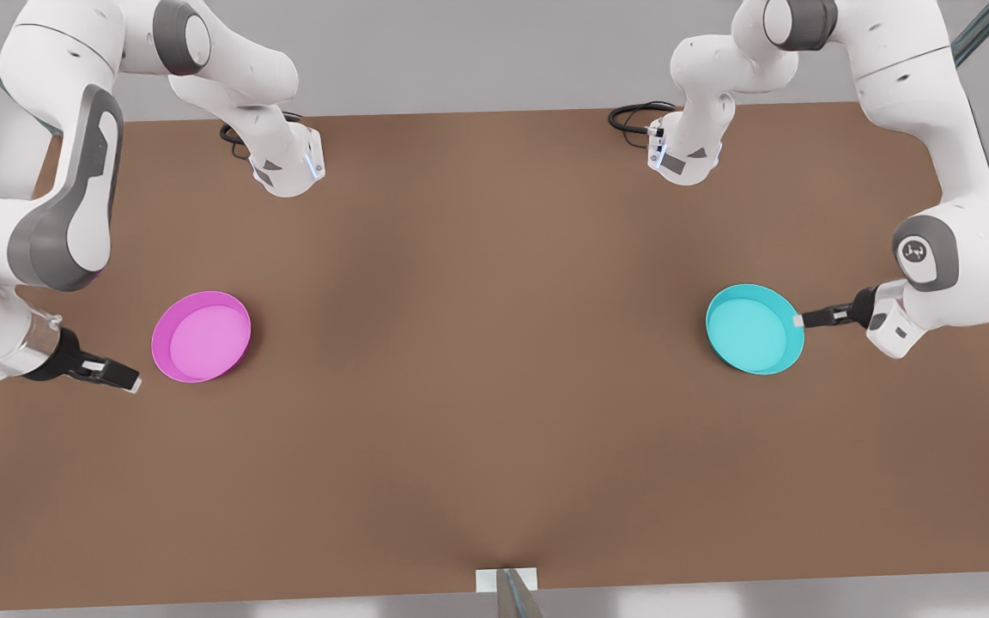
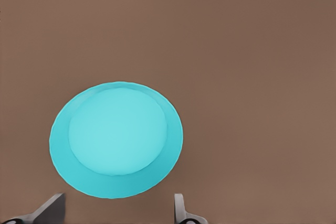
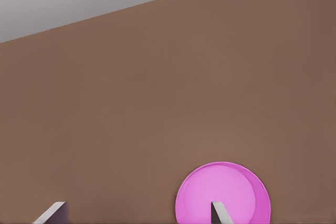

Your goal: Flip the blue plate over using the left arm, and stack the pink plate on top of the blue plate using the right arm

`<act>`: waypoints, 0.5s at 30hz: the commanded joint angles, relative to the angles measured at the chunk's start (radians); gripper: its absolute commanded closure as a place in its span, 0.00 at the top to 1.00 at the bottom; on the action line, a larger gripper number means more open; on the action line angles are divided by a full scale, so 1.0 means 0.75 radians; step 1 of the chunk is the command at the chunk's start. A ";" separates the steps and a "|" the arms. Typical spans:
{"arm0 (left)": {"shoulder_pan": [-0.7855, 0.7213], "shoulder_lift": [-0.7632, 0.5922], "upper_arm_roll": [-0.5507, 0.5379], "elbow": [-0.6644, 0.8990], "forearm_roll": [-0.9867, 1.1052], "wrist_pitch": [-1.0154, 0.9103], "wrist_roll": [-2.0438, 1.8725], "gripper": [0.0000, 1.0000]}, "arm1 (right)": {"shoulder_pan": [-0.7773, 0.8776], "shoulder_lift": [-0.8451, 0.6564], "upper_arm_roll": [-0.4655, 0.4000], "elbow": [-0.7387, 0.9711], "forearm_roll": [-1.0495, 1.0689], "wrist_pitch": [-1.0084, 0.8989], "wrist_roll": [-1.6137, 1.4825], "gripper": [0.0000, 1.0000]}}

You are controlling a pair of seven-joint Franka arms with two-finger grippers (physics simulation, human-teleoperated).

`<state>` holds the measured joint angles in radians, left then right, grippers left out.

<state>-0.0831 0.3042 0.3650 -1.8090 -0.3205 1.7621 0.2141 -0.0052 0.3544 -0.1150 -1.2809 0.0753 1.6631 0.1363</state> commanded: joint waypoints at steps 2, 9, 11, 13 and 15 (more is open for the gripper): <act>0.002 0.010 0.051 -0.036 -0.016 0.052 0.086 1.00 | 0.001 0.000 0.000 -0.002 0.000 0.000 0.000 1.00; 0.111 0.230 0.158 -0.141 -0.248 0.207 0.598 1.00 | -0.028 0.018 -0.002 0.000 0.006 0.034 0.000 1.00; 0.113 0.257 0.158 -0.143 -0.248 0.211 0.602 0.99 | -0.028 0.016 -0.002 0.000 0.004 0.034 0.000 1.00; 0.113 0.282 0.158 -0.192 -0.248 0.279 0.604 0.98 | -0.028 0.016 -0.002 0.000 0.004 0.032 0.000 1.00; 0.113 0.284 0.156 -0.222 -0.282 0.287 0.647 0.92 | -0.028 0.016 -0.004 -0.002 0.004 0.032 0.000 1.00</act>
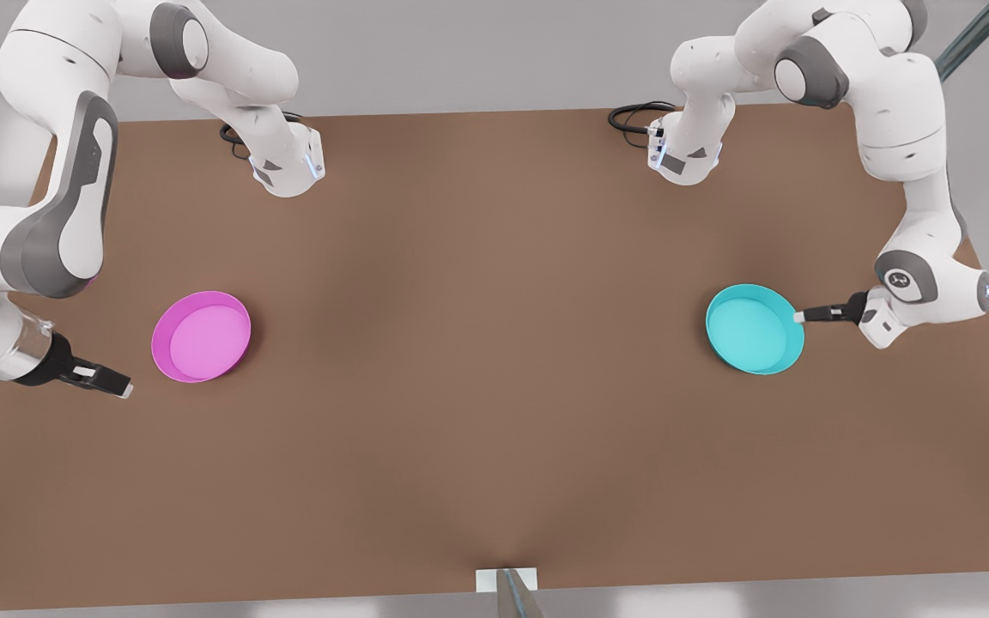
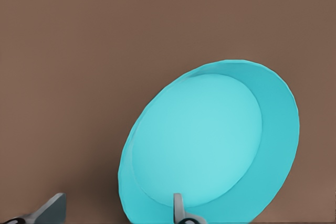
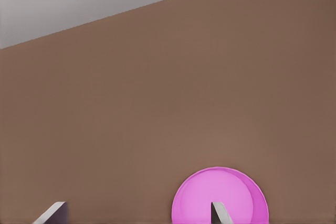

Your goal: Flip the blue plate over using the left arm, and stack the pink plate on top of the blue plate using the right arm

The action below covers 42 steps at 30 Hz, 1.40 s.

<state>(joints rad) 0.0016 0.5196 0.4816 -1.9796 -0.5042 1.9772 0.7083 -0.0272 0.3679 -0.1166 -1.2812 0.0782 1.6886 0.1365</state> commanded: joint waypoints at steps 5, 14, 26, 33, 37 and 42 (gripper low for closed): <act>0.000 0.041 0.000 -0.026 -0.127 0.057 0.052 0.74 | -0.001 -0.002 0.000 0.000 0.000 0.000 0.000 1.00; -0.002 0.070 -0.018 -0.048 -0.193 0.068 0.060 0.58 | 0.002 -0.002 0.000 0.000 0.000 0.000 0.000 1.00; -0.002 0.068 -0.018 -0.036 -0.250 0.115 0.148 0.53 | 0.010 -0.002 0.002 0.000 0.002 0.007 0.002 1.00; -0.002 0.074 -0.018 -0.036 -0.258 0.127 0.166 0.30 | 0.002 0.000 0.002 0.011 0.000 0.017 0.000 1.00; -0.002 0.082 -0.018 -0.036 -0.275 0.139 0.183 0.24 | 0.008 0.000 0.006 0.009 -0.002 0.017 0.000 1.00; 0.000 0.082 -0.018 -0.036 -0.275 0.137 0.187 0.27 | 0.006 0.000 0.006 0.011 0.002 0.017 0.002 1.00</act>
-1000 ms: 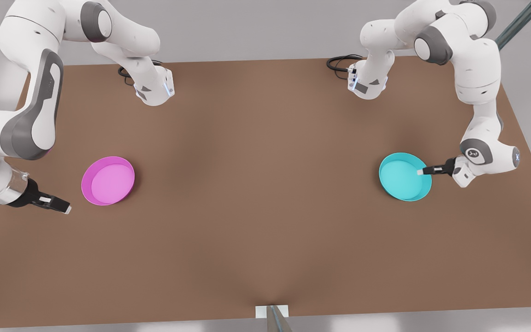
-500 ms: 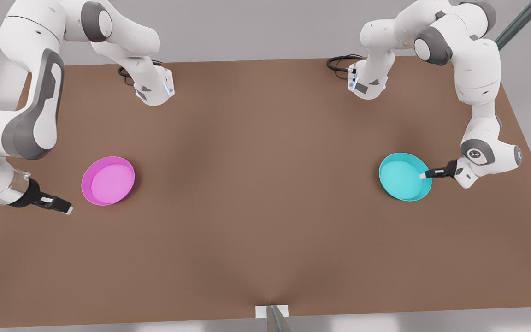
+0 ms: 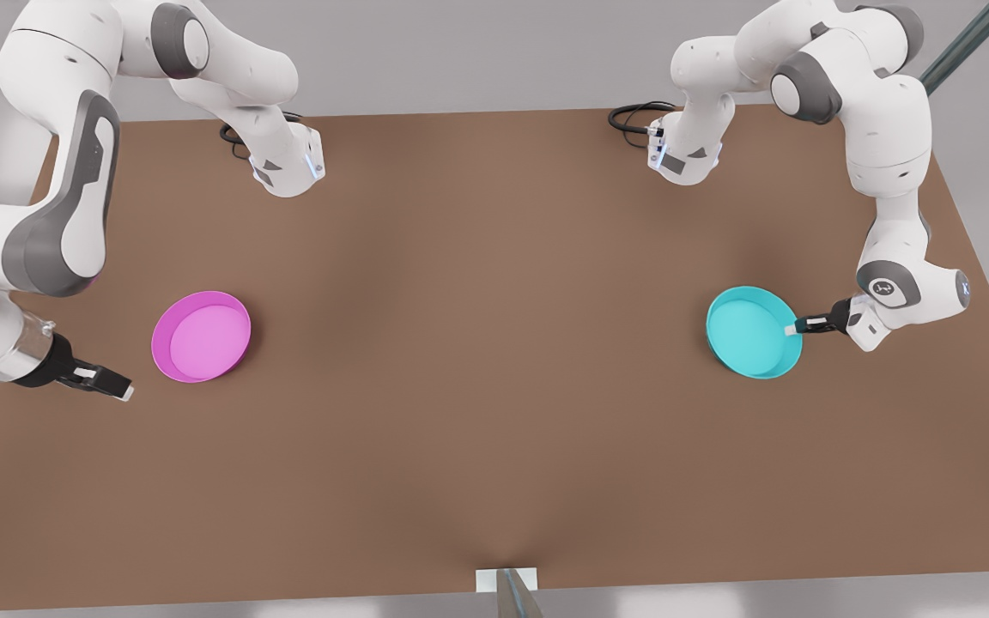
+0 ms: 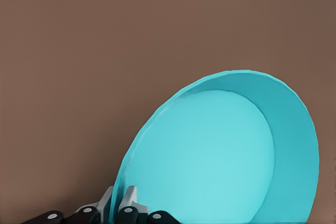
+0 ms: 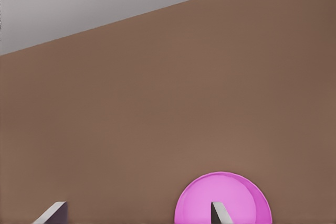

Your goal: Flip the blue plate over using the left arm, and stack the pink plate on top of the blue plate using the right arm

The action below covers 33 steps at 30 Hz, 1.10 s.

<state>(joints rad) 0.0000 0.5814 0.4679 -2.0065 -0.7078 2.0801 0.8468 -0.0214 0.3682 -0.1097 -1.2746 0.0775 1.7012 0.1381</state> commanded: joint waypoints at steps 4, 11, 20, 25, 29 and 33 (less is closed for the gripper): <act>0.000 0.006 0.000 0.000 -0.003 0.000 0.002 0.37 | 0.002 0.000 0.005 -0.004 -0.003 -0.012 0.000 1.00; 0.000 0.012 0.000 0.004 -0.009 0.002 0.000 0.48 | 0.002 0.006 0.011 -0.006 -0.007 -0.020 -0.010 1.00; -0.002 0.014 0.000 0.006 -0.009 0.002 0.002 0.39 | -0.012 -0.006 0.005 0.020 -0.003 -0.153 -0.096 1.00; -0.016 0.016 -0.012 0.006 0.005 0.016 0.000 0.37 | 0.027 -0.178 -0.013 -0.182 -0.081 -0.057 -0.100 1.00; -0.016 0.014 -0.012 0.004 0.005 0.027 0.000 0.21 | -0.002 -0.227 0.022 -0.284 -0.081 -0.063 -0.115 1.00; -0.014 0.012 -0.012 0.004 0.003 0.027 -0.002 0.21 | 0.010 -0.252 0.022 -0.323 -0.085 -0.051 -0.112 1.00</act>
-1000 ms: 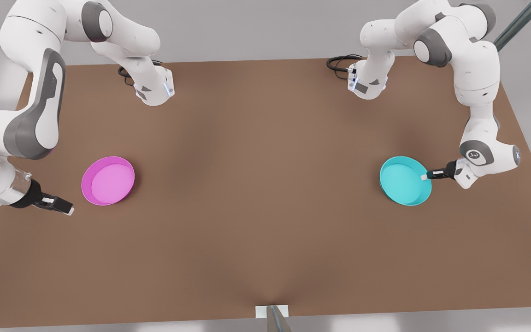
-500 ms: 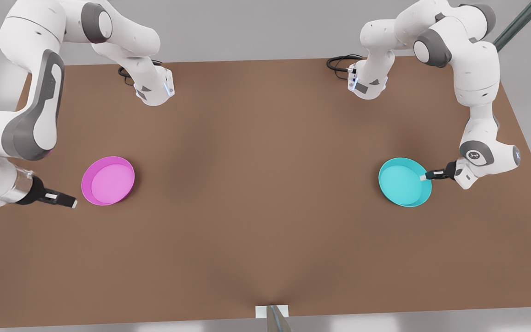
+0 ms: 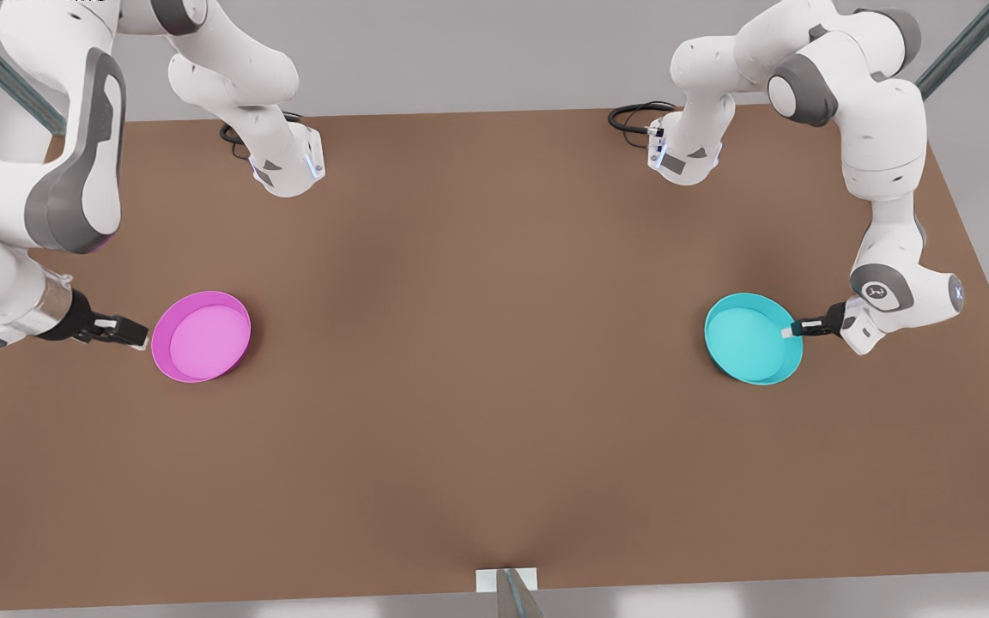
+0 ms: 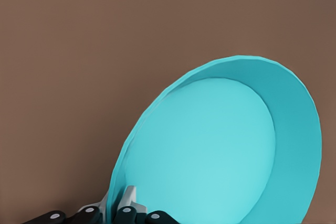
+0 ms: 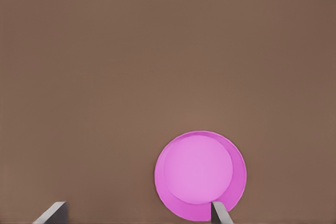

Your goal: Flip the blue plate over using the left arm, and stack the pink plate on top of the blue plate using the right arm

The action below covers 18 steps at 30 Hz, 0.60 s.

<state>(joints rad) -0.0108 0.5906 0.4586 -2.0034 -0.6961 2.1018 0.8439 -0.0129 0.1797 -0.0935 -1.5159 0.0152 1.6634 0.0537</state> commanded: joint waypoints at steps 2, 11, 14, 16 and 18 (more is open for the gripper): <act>0.000 0.000 0.000 0.000 -0.013 -0.004 0.002 0.21 | -0.003 0.002 0.000 0.002 0.000 -0.001 -0.002 1.00; -0.002 -0.082 -0.012 -0.004 -0.025 -0.068 -0.017 0.21 | 0.001 0.006 0.000 0.002 0.002 -0.017 0.000 1.00; -0.002 -0.127 -0.049 -0.004 -0.025 -0.103 -0.106 0.21 | -0.001 0.006 0.000 -0.006 0.002 -0.019 0.002 1.00; -0.037 -0.164 -0.059 -0.004 -0.025 -0.117 -0.199 0.21 | -0.001 0.008 0.000 -0.012 0.002 -0.021 0.004 1.00; -0.110 -0.200 -0.059 -0.008 -0.015 -0.119 -0.346 0.21 | 0.003 0.018 0.002 -0.012 0.002 -0.021 0.018 1.00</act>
<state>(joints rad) -0.1166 0.4346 0.4142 -2.0117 -0.6632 2.0146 0.5469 -0.0024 0.2079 -0.0907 -1.5149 0.0169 1.6475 0.0692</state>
